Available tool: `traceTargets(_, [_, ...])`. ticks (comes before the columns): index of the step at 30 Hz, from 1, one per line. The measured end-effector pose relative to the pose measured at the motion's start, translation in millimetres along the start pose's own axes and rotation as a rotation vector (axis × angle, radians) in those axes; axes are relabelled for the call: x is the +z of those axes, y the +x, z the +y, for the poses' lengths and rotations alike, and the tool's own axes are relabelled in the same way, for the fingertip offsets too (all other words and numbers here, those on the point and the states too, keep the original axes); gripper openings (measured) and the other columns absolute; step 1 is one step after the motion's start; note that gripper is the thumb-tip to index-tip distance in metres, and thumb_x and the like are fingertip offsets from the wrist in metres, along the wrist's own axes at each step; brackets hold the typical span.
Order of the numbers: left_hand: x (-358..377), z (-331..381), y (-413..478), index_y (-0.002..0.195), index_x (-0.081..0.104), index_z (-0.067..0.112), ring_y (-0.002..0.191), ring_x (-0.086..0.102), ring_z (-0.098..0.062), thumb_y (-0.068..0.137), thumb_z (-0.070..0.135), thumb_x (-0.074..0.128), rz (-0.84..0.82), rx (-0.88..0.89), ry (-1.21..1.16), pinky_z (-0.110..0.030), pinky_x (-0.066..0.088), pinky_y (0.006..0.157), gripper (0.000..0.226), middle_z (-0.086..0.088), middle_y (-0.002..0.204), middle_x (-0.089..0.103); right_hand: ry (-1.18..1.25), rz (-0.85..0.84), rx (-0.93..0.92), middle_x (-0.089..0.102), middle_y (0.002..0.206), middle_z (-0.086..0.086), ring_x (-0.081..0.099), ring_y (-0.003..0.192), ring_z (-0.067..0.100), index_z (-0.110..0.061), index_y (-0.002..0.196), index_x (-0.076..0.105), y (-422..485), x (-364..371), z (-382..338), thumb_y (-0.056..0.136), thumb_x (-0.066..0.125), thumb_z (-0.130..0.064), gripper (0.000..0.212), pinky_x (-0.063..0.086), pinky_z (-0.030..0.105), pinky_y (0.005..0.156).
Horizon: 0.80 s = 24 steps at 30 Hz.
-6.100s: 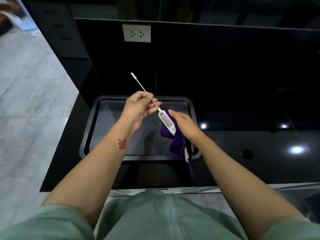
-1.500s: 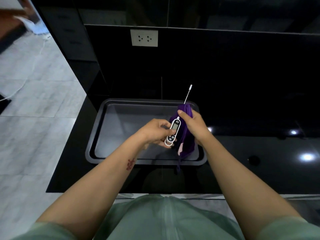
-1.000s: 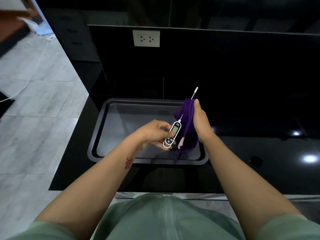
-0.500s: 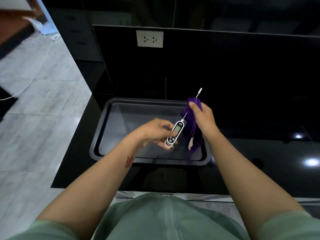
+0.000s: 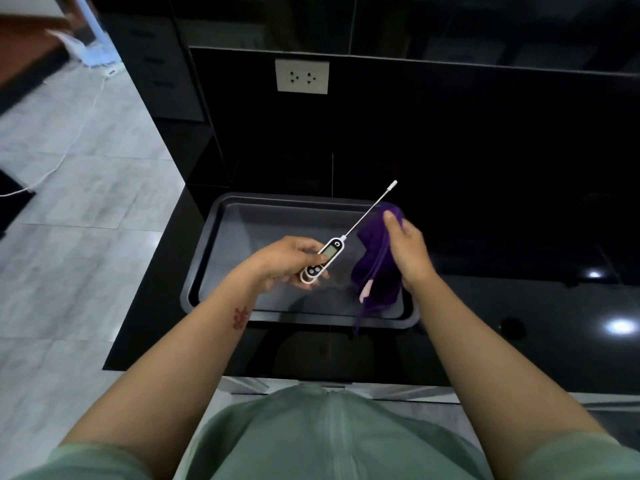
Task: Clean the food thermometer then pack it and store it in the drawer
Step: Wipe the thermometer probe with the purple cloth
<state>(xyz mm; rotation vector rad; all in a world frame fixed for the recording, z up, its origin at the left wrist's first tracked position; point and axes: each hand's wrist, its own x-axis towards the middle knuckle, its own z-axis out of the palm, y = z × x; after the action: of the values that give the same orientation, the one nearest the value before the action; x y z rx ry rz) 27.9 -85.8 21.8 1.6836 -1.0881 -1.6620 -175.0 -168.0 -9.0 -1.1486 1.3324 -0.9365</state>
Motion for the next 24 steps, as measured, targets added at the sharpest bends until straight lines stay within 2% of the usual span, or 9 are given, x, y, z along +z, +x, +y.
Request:
traceTargets(2, [-8.5,-8.5,-2.0,0.107,0.068,0.017,0.067,0.065,-0.012,0.097,0.019,0.057,-0.004,-0.006,0.007,-0.025,0.055,0.064,0.015,-0.006,0.085,0.073,0.106,0.127,0.031,0.068,0.086,0.007,0.064,0.083,0.021,-0.017,0.085,0.065,5.4,-10.8,-0.7,0.098,0.052,-0.037,0.027,0.052,0.038,0.084])
traceTargets(5, [-16.5,-21.0,-5.1,0.106,0.068,0.018,0.07,0.064,-0.013,0.097,0.019,0.057,-0.013,-0.016,-0.021,-0.028,0.056,0.07,0.015,-0.006,0.085,0.071,0.146,0.221,0.066,0.067,0.082,0.001,0.064,0.079,0.017,-0.019,0.086,0.065,11.9,-21.6,-1.9,0.098,0.051,-0.043,0.03,0.054,0.034,0.08])
traceTargets(8, [-19.3,-27.9,-7.6,0.104,0.069,0.02,0.075,0.063,-0.013,0.097,0.018,0.057,-0.041,-0.018,-0.003,-0.028,0.056,0.071,0.014,-0.004,0.083,0.07,0.184,0.195,0.09,0.071,0.087,0.002,0.068,0.083,0.018,-0.018,0.095,0.067,15.9,-23.2,-2.9,0.097,0.052,-0.045,0.03,0.056,0.032,0.078])
traceTargets(11, [-21.1,-29.1,-10.0,0.104,0.069,0.022,0.068,0.06,-0.01,0.098,0.017,0.055,-0.072,-0.01,0.041,-0.025,0.054,0.067,0.015,-0.001,0.078,0.068,0.176,0.116,0.09,0.073,0.081,-0.003,0.07,0.079,0.014,-0.022,0.092,0.068,17.0,-19.3,-4.1,0.094,0.057,-0.043,0.024,0.056,0.028,0.072])
traceTargets(13, [-23.2,-29.5,-11.0,0.104,0.068,0.022,0.068,0.06,-0.009,0.098,0.017,0.054,-0.069,-0.007,0.055,-0.026,0.052,0.067,0.016,-0.001,0.078,0.066,0.128,0.066,0.075,0.073,0.084,-0.001,0.07,0.078,0.015,-0.023,0.091,0.068,19.0,-19.2,-3.3,0.094,0.06,-0.039,0.019,0.056,0.027,0.071])
traceTargets(16, [-28.6,-31.6,-12.9,0.106,0.069,0.021,0.066,0.064,-0.002,0.098,0.019,0.055,-0.026,0.007,0.093,-0.023,0.051,0.065,0.016,0.0,0.081,0.066,0.012,0.001,0.029,0.072,0.08,-0.001,0.07,0.069,0.012,-0.021,0.091,0.067,21.4,-22.2,-1.6,0.093,0.062,-0.031,0.011,0.054,0.022,0.058])
traceTargets(18, [-32.5,-33.4,-13.8,0.107,0.069,0.019,0.064,0.063,-0.002,0.098,0.02,0.055,0.019,0.024,0.102,-0.023,0.051,0.065,0.017,-0.002,0.082,0.066,-0.091,-0.038,-0.008,0.07,0.079,-0.001,0.069,0.066,0.012,-0.022,0.088,0.065,23.1,-24.5,-0.4,0.093,0.063,-0.026,0.007,0.052,0.02,0.054])
traceTargets(22, [-42.5,-31.4,-12.9,0.109,0.069,0.019,0.074,0.059,-0.01,0.098,0.023,0.056,0.184,0.086,0.174,-0.02,0.051,0.064,0.017,-0.005,0.089,0.066,-0.378,-0.135,-0.086,0.068,0.088,0.002,0.066,0.078,0.017,-0.021,0.094,0.062,27.4,-28.4,0.0,0.093,0.062,-0.027,0.006,0.051,0.027,0.067])
traceTargets(24, [-45.6,-28.5,-11.3,0.108,0.069,0.022,0.073,0.057,-0.009,0.097,0.022,0.056,0.265,0.136,0.214,-0.018,0.05,0.063,0.016,-0.003,0.089,0.066,-0.494,-0.149,-0.118,0.065,0.088,-0.001,0.063,0.078,0.015,-0.02,0.098,0.06,28.6,-28.7,-0.7,0.094,0.06,-0.03,0.01,0.047,0.027,0.066])
